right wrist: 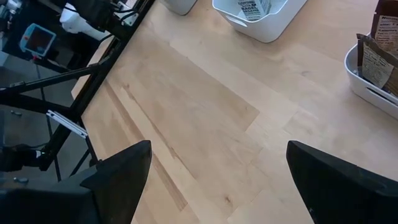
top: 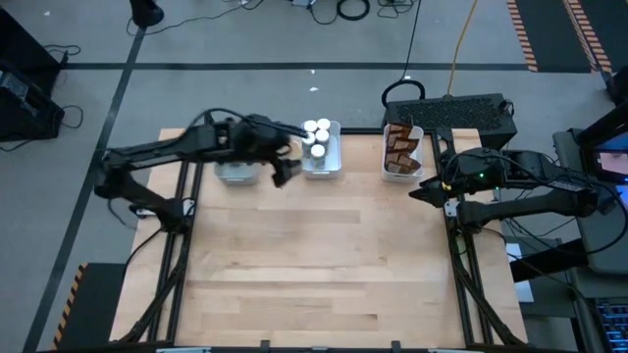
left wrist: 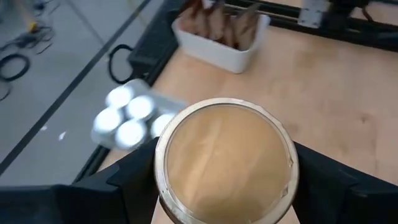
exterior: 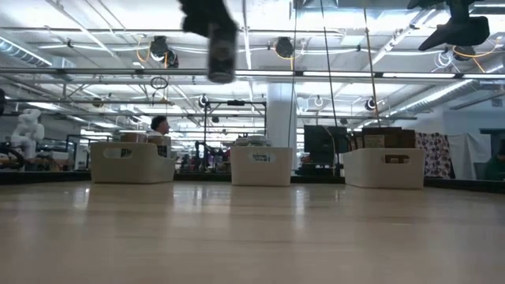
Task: Sort spices by type
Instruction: Put the gold seasoning bottle into the gray bin
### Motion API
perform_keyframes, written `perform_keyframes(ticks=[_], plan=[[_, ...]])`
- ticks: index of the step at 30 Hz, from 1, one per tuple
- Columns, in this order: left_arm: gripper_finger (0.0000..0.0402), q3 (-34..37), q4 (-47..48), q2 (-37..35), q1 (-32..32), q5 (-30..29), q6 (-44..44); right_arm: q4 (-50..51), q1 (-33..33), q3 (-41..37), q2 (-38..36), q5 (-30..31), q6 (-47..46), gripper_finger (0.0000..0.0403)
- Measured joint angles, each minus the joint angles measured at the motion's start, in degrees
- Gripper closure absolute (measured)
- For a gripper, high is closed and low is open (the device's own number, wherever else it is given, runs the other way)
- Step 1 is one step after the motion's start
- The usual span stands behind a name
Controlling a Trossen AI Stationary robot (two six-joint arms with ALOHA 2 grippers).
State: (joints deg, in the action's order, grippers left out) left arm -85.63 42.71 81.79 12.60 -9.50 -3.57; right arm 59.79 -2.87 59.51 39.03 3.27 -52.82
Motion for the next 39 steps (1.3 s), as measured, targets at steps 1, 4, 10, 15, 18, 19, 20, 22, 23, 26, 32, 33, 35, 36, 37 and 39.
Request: perform_keyframes(ticks=[1,4,10,15,18,19,20,22,23,26,32,33,35,36,37,39], plan=[[0.0119,1.7,0.2,-2.1,0.7,-0.4,-0.5,0.0,0.0,0.0,0.1,0.0,0.0,0.0046],[0.0119,7.6,-0.3,-8.2,2.6,-2.3,-2.3,0.0,0.0,0.0,0.3,0.0,0.0,0.0046],[0.0119,20.4,-3.2,-19.5,5.7,-8.9,-7.4,-0.8,0.0,0.0,1.0,0.0,-0.1,0.0046],[0.0118,28.1,-3.3,-23.1,8.3,-18.0,-12.4,-2.1,0.0,0.0,2.2,0.2,-0.2,0.0046],[0.0116,31.9,-5.1,-23.2,9.8,-18.4,-12.6,-2.3,0.0,0.0,3.1,0.2,-0.1,0.0046],[0.0116,33.3,-6.6,-23.2,10.1,-18.4,-12.7,-2.4,0.0,0.0,3.5,0.2,-0.1,0.0046],[0.0116,34.5,-8.0,-23.2,10.4,-18.4,-12.7,-2.6,0.0,0.0,3.8,0.2,-0.1,0.0046],[0.0115,36.9,-10.8,-23.2,11.2,-18.4,-12.7,-2.8,0.0,0.0,4.5,0.2,-0.1,0.0046],[0.0115,37.9,-11.4,-23.2,11.5,-18.5,-13.2,-2.8,0.0,0.0,4.9,0.2,-0.1,0.0046],[0.0114,40.6,-13.1,-23.2,12.5,-19.8,-14.1,-2.8,0.0,0.0,5.8,0.0,-0.5,0.0046],[0.0113,44.3,-17.3,-23.2,14.1,-19.8,-14.2,-2.8,0.0,0.0,6.7,-0.1,-0.7,0.0046],[0.0113,44.8,-18.0,-23.2,14.3,-19.7,-14.2,-2.8,0.0,0.0,6.7,-0.1,-0.7,0.0046],[0.0112,45.6,-18.4,-23.2,14.8,-19.6,-14.3,-2.8,0.0,0.0,6.7,-0.1,-0.7,0.0046],[0.0112,46.0,-18.4,-23.1,15.0,-19.5,-14.3,-2.8,0.0,0.0,6.8,-0.1,-0.7,0.0046],[0.0112,46.3,-18.6,-23.0,15.1,-19.5,-14.3,-2.8,0.0,0.0,6.8,-0.1,-0.7,0.0046],[0.0112,47.6,-21.0,-22.9,15.2,-19.5,-14.6,-2.8,0.0,0.0,6.8,-0.1,-0.7,0.0046]])
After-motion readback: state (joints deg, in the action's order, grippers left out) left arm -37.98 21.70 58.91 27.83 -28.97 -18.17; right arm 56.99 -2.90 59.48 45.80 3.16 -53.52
